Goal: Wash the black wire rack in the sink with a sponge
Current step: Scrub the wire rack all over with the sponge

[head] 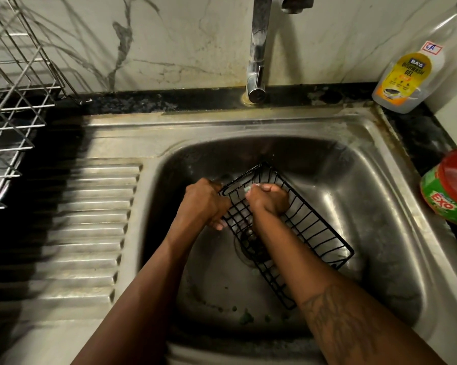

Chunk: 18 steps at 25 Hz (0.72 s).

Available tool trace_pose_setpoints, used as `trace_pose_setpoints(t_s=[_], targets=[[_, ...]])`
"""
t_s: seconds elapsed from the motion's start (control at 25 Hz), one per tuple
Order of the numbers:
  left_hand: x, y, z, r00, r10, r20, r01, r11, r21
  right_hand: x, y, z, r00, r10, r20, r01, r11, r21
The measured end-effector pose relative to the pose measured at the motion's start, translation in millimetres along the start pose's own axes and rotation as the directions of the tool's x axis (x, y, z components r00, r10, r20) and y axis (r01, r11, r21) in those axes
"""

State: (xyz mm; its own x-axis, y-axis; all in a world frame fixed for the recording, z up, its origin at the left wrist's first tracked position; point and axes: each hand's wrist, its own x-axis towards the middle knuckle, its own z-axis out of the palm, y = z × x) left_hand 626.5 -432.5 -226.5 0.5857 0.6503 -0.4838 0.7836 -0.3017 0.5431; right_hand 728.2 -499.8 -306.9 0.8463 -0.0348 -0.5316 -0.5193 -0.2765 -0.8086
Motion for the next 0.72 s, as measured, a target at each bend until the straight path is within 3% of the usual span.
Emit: trace_pose_setpoints(t_s=[0.08,0.16,0.36,0.44,0.52,0.6,0.72], targets=[[1.7,-0.1,1.3,1.000,-0.002,-0.002,0.002,0.999,0.034,0.9,2.6,-1.0,0.997,-0.044,-0.059,0.049,0.996,0.072],[-1.6,3.3,-1.1,1.000,-0.019,-0.015,0.021,0.987,0.157,-3.0,9.5,0.5,0.999,-0.036,-0.006,0.036,0.995,0.088],[-2.0,-3.4,0.5,0.992,-0.006,-0.125,0.047,0.944,0.327,-14.4,12.9,5.8,0.972,-0.010,0.235,0.078,0.956,-0.283],[2.0,-4.6,2.5,0.995,0.013,-0.099,0.019,0.947,0.321,-12.2,11.7,8.5,0.975,-0.076,0.206,0.117,0.974,-0.195],[3.3,-3.6,4.1,0.995,0.025,-0.095,0.002,0.960,0.280,-9.4,9.1,6.9,0.977,-0.202,0.071,0.205,0.978,-0.043],[2.8,-4.3,7.3,0.999,-0.006,-0.050,0.016,0.981,0.195,-10.7,5.8,1.1,0.958,-0.286,-0.024,0.286,0.958,-0.008],[1.1,-5.3,8.5,1.000,-0.018,-0.008,0.019,0.982,0.186,-8.4,5.5,2.4,0.964,-0.266,0.022,0.265,0.963,0.045]])
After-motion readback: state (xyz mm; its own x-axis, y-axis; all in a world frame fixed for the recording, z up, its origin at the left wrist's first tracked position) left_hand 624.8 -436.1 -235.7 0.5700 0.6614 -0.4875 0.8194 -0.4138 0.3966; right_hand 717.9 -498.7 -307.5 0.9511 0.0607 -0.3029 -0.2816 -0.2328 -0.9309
